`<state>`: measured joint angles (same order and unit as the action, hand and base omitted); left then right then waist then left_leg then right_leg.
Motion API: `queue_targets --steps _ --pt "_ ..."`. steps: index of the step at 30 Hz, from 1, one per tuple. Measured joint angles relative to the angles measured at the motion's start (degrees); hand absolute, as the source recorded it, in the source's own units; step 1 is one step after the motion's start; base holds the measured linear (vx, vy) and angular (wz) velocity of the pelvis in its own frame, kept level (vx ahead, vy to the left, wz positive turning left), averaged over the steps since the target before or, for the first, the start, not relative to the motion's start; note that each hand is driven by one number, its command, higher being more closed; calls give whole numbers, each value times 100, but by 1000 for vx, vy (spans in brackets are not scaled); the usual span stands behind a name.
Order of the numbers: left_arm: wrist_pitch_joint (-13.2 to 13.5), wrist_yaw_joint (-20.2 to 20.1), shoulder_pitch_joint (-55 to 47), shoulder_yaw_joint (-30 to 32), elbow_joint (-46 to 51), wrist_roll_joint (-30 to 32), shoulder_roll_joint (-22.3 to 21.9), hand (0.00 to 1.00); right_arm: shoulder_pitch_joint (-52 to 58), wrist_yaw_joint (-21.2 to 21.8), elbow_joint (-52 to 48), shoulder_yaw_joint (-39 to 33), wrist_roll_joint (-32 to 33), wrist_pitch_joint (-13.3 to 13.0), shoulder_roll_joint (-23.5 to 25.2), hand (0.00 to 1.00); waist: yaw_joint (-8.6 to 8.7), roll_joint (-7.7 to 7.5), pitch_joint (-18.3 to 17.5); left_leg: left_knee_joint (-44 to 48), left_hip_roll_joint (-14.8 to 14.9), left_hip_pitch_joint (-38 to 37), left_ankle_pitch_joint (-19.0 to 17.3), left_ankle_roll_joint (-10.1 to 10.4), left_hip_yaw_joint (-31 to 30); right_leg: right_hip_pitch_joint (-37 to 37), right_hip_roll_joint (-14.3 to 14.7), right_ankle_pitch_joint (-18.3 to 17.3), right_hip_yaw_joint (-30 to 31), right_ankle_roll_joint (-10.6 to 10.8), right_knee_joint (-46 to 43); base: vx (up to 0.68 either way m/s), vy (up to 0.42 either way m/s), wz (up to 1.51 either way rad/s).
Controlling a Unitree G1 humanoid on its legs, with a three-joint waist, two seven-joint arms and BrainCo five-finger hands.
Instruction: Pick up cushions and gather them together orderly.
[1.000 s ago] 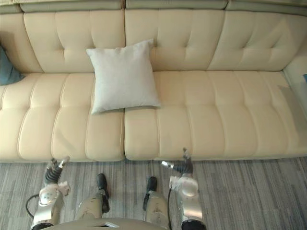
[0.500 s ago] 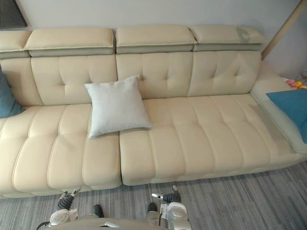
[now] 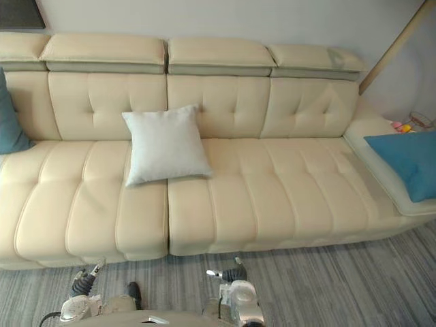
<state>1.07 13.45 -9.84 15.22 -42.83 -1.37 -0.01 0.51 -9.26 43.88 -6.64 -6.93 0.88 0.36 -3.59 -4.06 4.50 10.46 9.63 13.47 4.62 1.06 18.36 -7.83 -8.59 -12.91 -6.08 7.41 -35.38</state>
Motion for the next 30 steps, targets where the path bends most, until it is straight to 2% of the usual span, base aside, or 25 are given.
queue_targets --steps 1,3,5,7,8,9,10,12,13,16,17,18,19,23,26,28,30 --pt "1 51 -22 30 45 -78 -113 0 -71 -30 3 32 -6 0 -98 0 -36 95 14 -54 45 77 116 13 -101 156 116 -145 89 9 394 -161 -112 -37" --pt "1 135 68 -121 64 -130 -100 0 -183 -140 10 147 -2 -2 -223 0 -64 139 115 -73 65 302 360 108 -64 360 173 -637 39 -162 1242 -213 -174 -16" --pt "6 125 136 -318 65 -203 -127 0 -258 -156 7 187 -3 -1 -276 0 -25 493 279 -148 254 296 533 197 -282 504 424 -464 -106 -288 1416 -278 -121 11" --pt "2 128 80 -483 56 -193 -148 0 -81 -195 11 180 -9 9 -293 0 55 667 284 -530 307 145 564 327 -356 492 539 -441 -332 -358 1283 -300 -89 33" --pt "2 128 68 -511 56 -191 -153 0 -57 -201 12 164 -9 11 -299 0 75 672 278 -625 294 135 461 446 -367 486 540 -411 -374 -399 1299 -248 -65 33" --pt "1 126 66 -559 56 -191 -156 0 -26 -207 10 83 -8 10 -296 0 116 544 298 -656 220 160 257 691 -380 454 424 -308 -442 -472 1414 -135 -5 24" --pt "2 122 95 -594 54 -186 -157 0 -27 -214 13 57 -10 9 -268 0 117 498 326 -534 167 185 227 638 -421 430 364 -265 -452 -495 1432 -216 9 21" --pt "-1 113 97 -632 37 -177 -133 0 17 -229 59 -155 -12 21 -337 0 133 460 327 474 -84 206 42 419 -641 301 143 -149 -441 -457 1434 -166 51 7" --pt "2 112 72 -630 -16 -174 -139 0 92 -235 60 -193 -12 26 -369 0 152 468 317 789 -199 85 -444 316 -776 241 85 -80 -388 -417 1440 -134 80 -6" --pt "1 104 50 -481 -182 -177 -154 0 173 -233 237 -314 -11 70 -280 0 131 491 308 1131 -322 -172 -1347 354 -1125 79 61 189 -68 -267 1558 -129 173 -40" --pt "0 99 67 -438 -206 -177 -162 0 198 -231 241 -318 -11 70 -274 0 132 517 294 1126 -353 -182 -1356 310 -1107 74 69 235 -10 -227 1597 -105 196 -66" --pt "4 74 59 -394 -216 -180 -206 0 249 -227 262 -329 -11 71 -242 0 145 455 293 995 -413 -274 -1364 280 -965 92 76 337 158 -148 1719 -128 207 -71" --pt "6 63 -3 -396 -283 -181 -102 0 373 -206 366 -325 -10 71 -87 0 222 357 191 536 -554 -473 -1302 258 -713 153 -16 603 380 -163 2160 -122 192 -69" --pt "3 5 -39 -396 -351 -176 -35 0 483 -197 482 -391 -6 97 -41 0 293 232 41 7 -776 -668 -1288 261 -655 243 -104 916 465 -303 2799 -64 124 -40" --pt "5 -9 -4 -404 -502 -170 -12 0 518 -199 506 -543 27 93 -35 0 341 170 -10 -300 -817 -861 -1134 251 -555 302 -86 1068 594 -303 2993 0 8 -24" --pt "3 -85 20 -411 -617 -61 -8 0 568 -201 506 -583 56 92 -40 0 376 229 -21 -436 -810 -1030 -1074 242 -472 326 -15 1143 771 -340 3046 41 -15 -50" --pt "4 -159 75 -417 -733 55 -12 0 581 -197 492 -593 100 92 -32 0 361 225 -15 -419 -769 -1134 -1037 241 -396 296 105 1229 1040 -280 3105 82 -19 -80"
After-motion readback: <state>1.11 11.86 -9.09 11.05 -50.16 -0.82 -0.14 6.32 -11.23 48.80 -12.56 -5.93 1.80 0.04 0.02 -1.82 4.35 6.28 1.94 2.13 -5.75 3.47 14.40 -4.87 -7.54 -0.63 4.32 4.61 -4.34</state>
